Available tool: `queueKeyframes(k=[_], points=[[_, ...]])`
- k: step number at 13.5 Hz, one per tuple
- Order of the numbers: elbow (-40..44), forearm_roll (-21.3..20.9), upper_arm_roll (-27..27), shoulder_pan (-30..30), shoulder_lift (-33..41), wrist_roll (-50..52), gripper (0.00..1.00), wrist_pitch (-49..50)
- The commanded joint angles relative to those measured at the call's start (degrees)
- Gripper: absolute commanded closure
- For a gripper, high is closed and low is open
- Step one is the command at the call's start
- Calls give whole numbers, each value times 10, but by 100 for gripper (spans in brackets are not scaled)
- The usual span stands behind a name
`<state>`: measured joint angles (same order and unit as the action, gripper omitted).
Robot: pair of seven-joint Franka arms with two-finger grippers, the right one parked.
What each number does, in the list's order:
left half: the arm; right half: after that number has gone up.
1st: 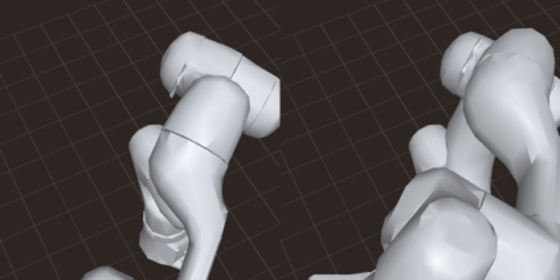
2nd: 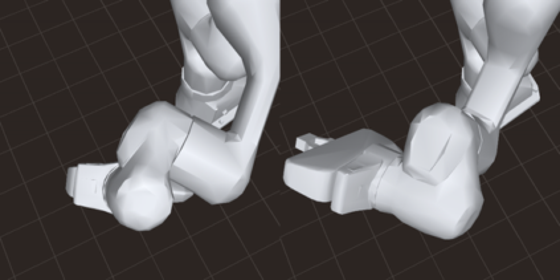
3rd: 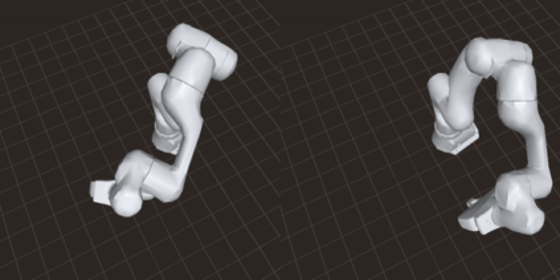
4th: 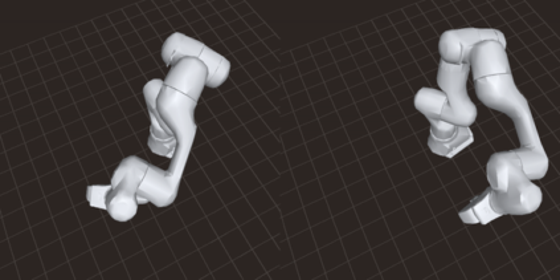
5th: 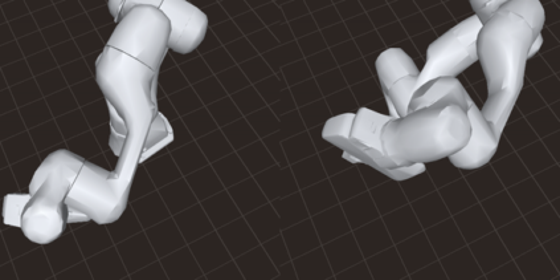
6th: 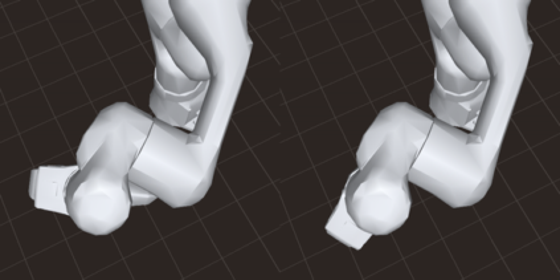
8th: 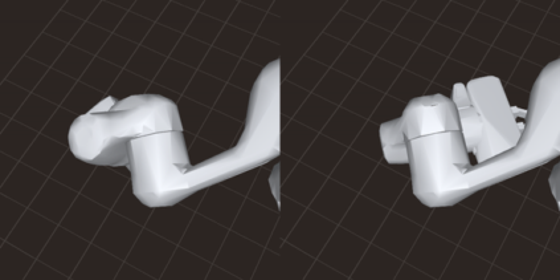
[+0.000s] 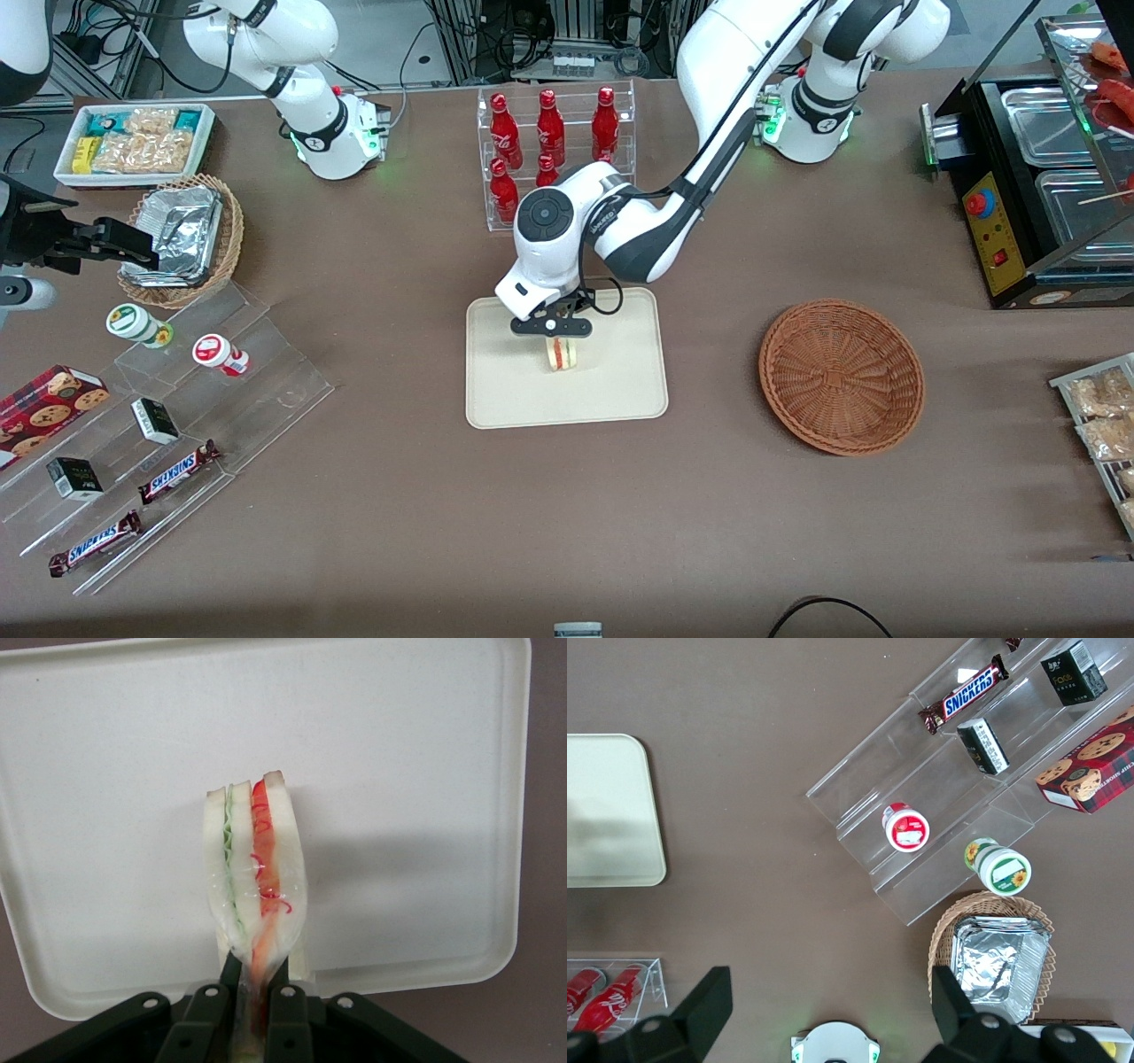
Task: Place sandwich from basket to tray
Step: 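Carry the sandwich with the left gripper over the cream tray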
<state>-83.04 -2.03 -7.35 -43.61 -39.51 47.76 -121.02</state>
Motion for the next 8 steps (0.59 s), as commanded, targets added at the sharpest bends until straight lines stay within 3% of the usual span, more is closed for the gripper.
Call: queueKeyframes(k=[1, 8], points=[[19, -3, 6, -6, -20, -20, 100, -6], [20, -15, 10, -3, -50, -43, 100, -47]])
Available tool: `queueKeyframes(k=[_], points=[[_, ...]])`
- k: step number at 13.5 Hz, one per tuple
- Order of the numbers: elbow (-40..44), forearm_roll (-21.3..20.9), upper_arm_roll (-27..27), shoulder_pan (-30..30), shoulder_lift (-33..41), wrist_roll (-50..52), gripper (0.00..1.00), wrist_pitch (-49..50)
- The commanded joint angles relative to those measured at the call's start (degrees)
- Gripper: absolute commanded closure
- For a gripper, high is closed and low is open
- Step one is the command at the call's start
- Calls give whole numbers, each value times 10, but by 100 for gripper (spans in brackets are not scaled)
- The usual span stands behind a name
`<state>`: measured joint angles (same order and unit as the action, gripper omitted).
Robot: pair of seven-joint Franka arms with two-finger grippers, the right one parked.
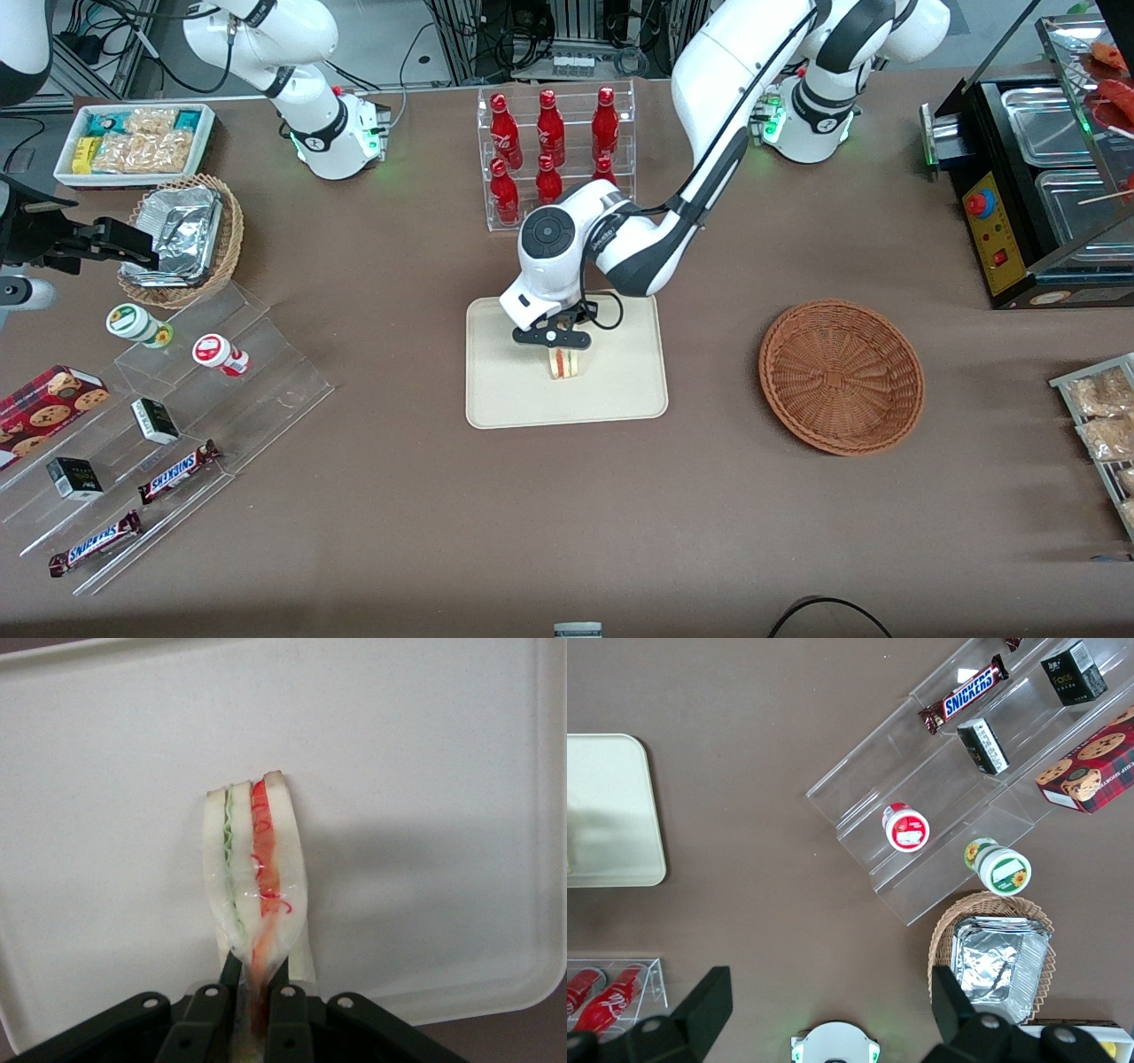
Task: Place sandwich from basket to tray
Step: 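Lower the sandwich onto the tray and open the left gripper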
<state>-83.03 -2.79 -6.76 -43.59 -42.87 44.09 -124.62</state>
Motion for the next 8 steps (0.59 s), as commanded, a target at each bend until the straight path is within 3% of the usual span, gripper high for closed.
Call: queueKeyframes(k=[1, 2, 3, 8], points=[[20, -6, 4, -4, -17, -4, 75, -14], [20, -8, 4, -4, -18, -5, 12, -14], [20, -9, 5, -4, -15, 1, 0, -14], [21, -6, 7, 12, 56, 9, 0, 28]])
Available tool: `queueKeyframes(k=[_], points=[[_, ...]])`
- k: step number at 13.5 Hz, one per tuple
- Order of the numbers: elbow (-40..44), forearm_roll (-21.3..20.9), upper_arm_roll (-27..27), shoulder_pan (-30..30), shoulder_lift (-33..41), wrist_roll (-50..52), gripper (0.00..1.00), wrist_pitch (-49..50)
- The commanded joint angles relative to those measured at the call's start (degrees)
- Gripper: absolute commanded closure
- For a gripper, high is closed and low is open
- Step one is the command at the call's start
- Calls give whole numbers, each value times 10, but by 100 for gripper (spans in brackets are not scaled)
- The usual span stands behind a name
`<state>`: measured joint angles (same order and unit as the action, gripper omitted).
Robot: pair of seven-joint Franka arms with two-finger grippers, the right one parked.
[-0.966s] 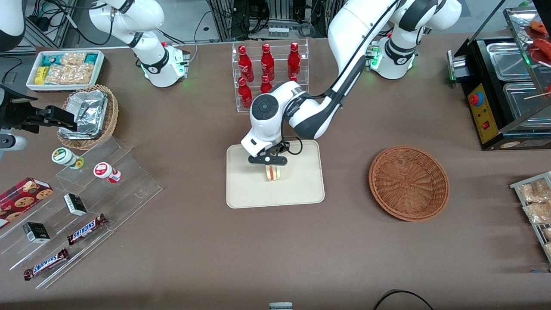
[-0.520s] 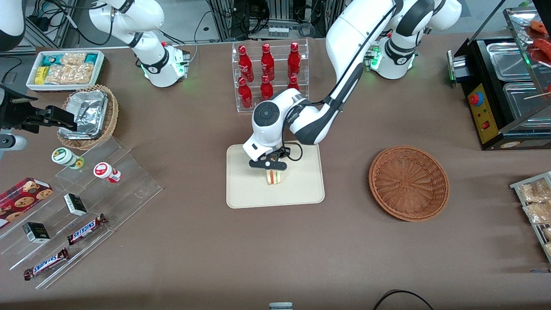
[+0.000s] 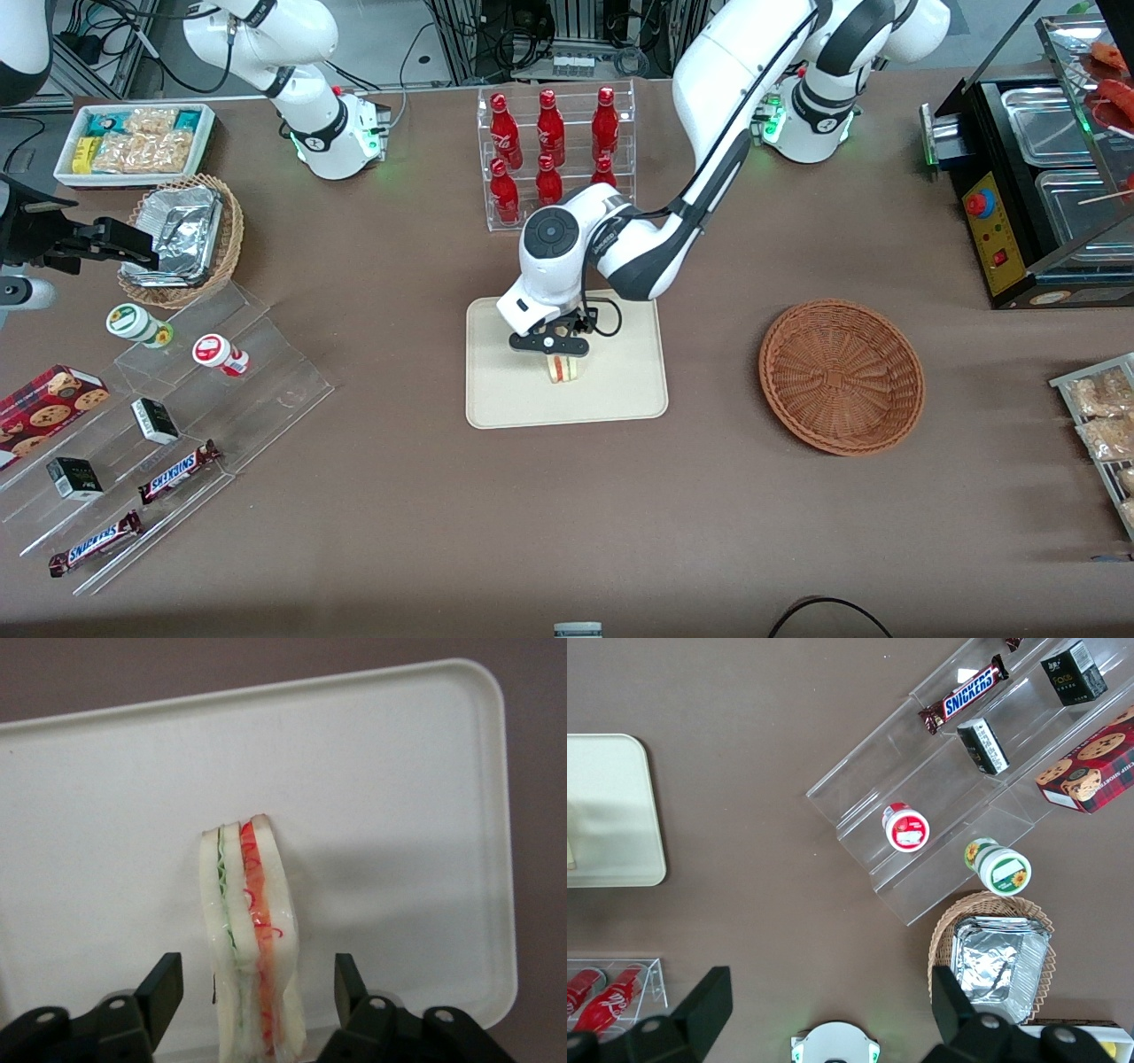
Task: Place sandwich from basket to tray
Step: 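Lower the sandwich onto the tray and open the left gripper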
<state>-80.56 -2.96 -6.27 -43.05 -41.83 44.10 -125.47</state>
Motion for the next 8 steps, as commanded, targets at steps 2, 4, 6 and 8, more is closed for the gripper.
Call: queueKeyframes(k=[2, 4, 6, 8], points=[[-3, -6, 8, 16, 95, 38, 0, 85], [-8, -3, 34, 18, 149, 42, 0, 121], [-16, -3, 67, 20, 192, 49, 0, 163], [-48, -4, 85, 38, 234, 38, 0, 172]])
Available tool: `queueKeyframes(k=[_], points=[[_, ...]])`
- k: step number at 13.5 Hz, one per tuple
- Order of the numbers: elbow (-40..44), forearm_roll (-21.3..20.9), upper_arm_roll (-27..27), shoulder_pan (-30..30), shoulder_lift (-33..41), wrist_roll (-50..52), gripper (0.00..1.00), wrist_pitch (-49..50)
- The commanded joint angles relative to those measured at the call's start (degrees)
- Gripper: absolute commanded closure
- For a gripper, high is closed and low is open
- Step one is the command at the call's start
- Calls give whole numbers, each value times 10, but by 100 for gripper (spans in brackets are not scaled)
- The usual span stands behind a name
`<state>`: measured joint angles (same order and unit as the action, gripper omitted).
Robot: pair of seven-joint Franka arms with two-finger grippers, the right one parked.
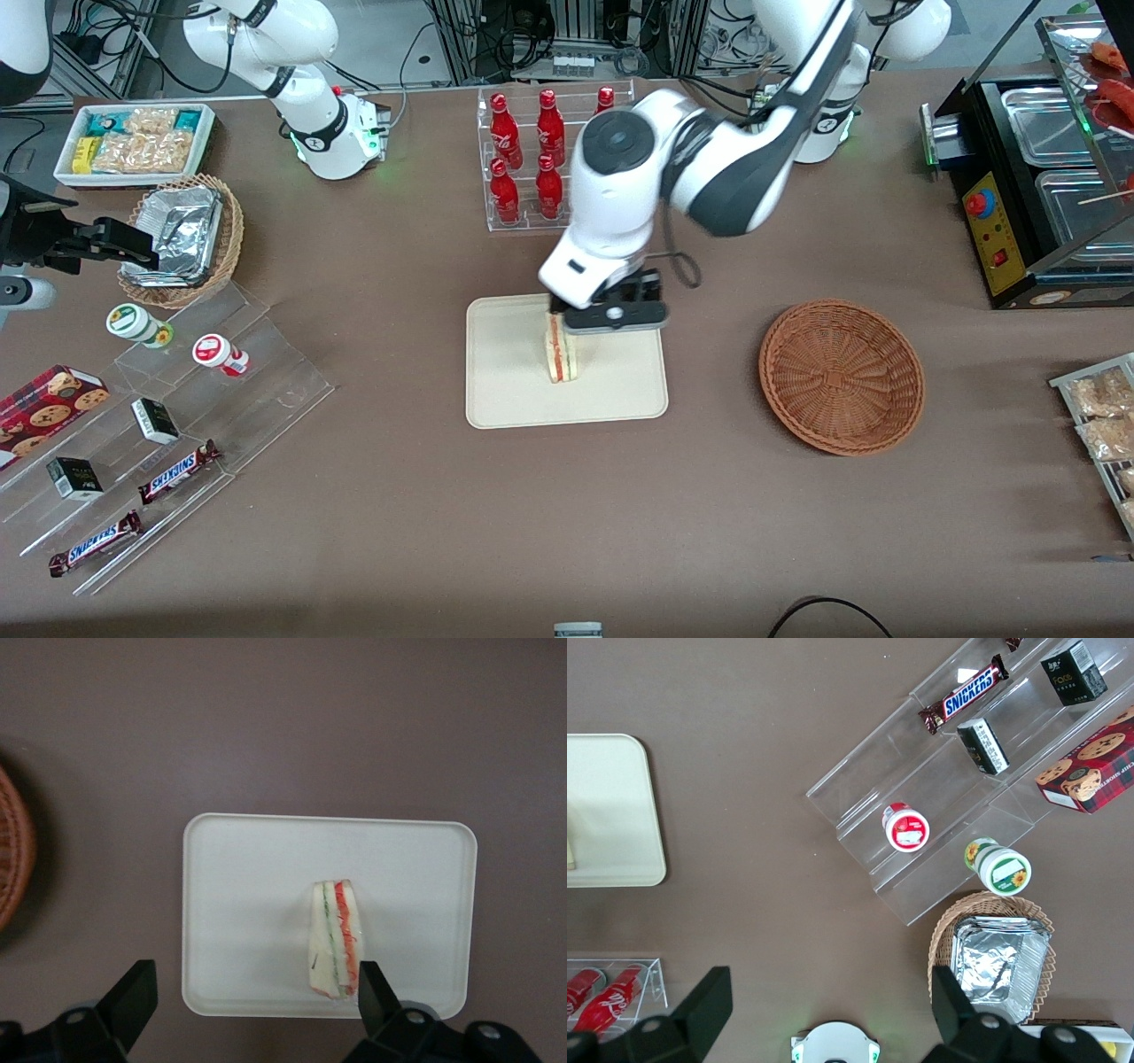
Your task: Place sandwich from basket to tray
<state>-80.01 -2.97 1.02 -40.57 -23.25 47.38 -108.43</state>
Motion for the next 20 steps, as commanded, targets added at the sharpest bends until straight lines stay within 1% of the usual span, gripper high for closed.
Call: queueKeyframes(k=[1, 6, 11, 17, 18, 20], points=[[-76, -5, 12, 30, 75, -3, 0, 1], [-160, -3, 12, 120, 180, -89, 0, 13], [-157, 2, 12, 206, 214, -199, 0, 80], [-154, 2, 14, 280, 232, -317, 0, 111], [-154, 5, 14, 290, 232, -333, 0, 111], [-154, 27, 14, 312, 238, -368, 0, 117]])
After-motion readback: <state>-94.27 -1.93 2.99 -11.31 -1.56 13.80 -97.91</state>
